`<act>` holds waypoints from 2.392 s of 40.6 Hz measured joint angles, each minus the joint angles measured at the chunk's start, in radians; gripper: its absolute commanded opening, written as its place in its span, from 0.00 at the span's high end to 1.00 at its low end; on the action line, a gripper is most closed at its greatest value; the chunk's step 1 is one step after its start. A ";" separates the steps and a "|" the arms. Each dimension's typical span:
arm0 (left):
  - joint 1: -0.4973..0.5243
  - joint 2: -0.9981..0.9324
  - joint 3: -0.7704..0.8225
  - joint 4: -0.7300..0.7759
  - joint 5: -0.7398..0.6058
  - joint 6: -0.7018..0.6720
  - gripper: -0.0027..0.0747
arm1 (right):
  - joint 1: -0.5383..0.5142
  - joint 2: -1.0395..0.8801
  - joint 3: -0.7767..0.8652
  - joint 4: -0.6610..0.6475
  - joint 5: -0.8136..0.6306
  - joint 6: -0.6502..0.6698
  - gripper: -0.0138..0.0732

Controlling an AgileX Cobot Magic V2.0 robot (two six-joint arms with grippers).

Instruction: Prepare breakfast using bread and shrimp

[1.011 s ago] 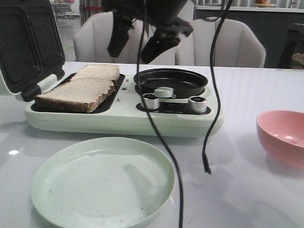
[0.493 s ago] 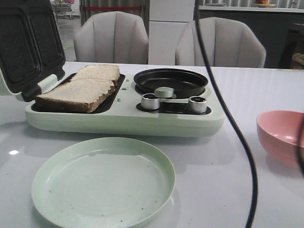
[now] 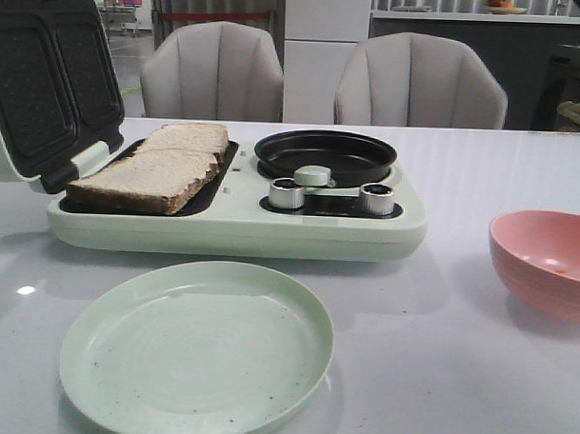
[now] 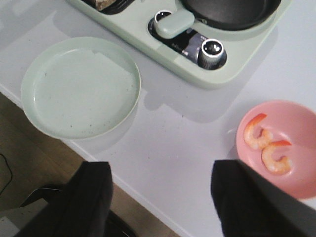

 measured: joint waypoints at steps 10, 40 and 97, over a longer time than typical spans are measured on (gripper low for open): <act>0.000 0.041 -0.019 0.000 0.068 0.001 0.35 | 0.000 -0.214 0.140 0.000 0.011 0.000 0.22; 0.644 0.640 -0.323 -0.170 0.220 0.199 0.41 | 0.000 -0.257 0.146 0.000 0.013 0.002 0.22; 1.141 1.122 -0.872 -1.013 0.114 0.804 0.84 | 0.000 -0.257 0.146 0.000 0.013 0.002 0.22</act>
